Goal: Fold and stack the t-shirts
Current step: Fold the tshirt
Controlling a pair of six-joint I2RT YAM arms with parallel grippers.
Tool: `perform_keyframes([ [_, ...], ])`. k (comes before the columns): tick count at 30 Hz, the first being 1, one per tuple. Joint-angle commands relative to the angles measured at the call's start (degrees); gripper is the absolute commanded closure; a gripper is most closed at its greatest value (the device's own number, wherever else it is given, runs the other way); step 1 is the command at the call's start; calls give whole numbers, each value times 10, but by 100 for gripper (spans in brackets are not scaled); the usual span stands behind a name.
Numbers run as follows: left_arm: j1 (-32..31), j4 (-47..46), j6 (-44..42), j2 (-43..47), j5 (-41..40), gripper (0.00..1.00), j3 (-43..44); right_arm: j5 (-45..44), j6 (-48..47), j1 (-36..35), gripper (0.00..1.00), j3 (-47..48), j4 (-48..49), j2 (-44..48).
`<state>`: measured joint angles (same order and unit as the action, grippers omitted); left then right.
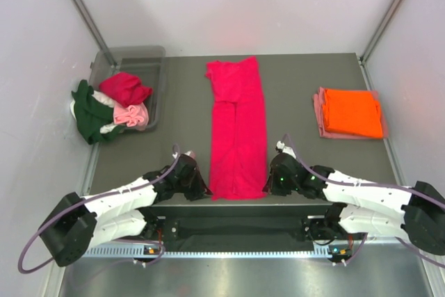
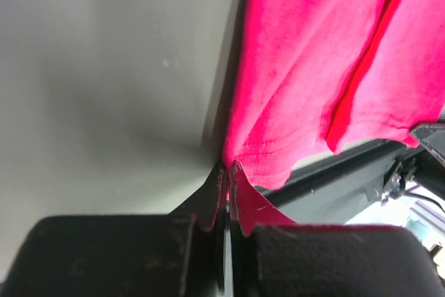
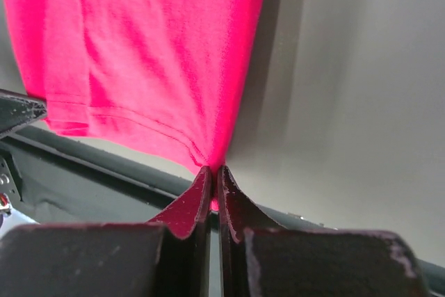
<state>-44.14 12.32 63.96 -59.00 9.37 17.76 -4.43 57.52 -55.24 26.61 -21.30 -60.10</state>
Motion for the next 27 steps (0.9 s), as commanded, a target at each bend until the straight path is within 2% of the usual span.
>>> perform_keyframes([
  [1,-20,31,31,16,14,100,25,4,-13,6,100,-4,-30,30],
  [11,-46,22,56,11,24,100,58,-45,-30,13,100,19,-71,66],
  [14,-45,18,56,4,16,100,74,-36,-63,39,100,46,-74,55],
  [17,-39,16,51,-2,1,100,97,-14,-103,97,100,71,-74,35],
  [21,13,9,10,-41,22,100,140,32,-158,164,100,116,-57,9],
  [22,47,3,1,-52,45,100,161,42,-178,177,100,126,-53,-2],
  [27,130,-6,-53,-163,80,100,250,80,-217,239,100,208,-24,-102],
])
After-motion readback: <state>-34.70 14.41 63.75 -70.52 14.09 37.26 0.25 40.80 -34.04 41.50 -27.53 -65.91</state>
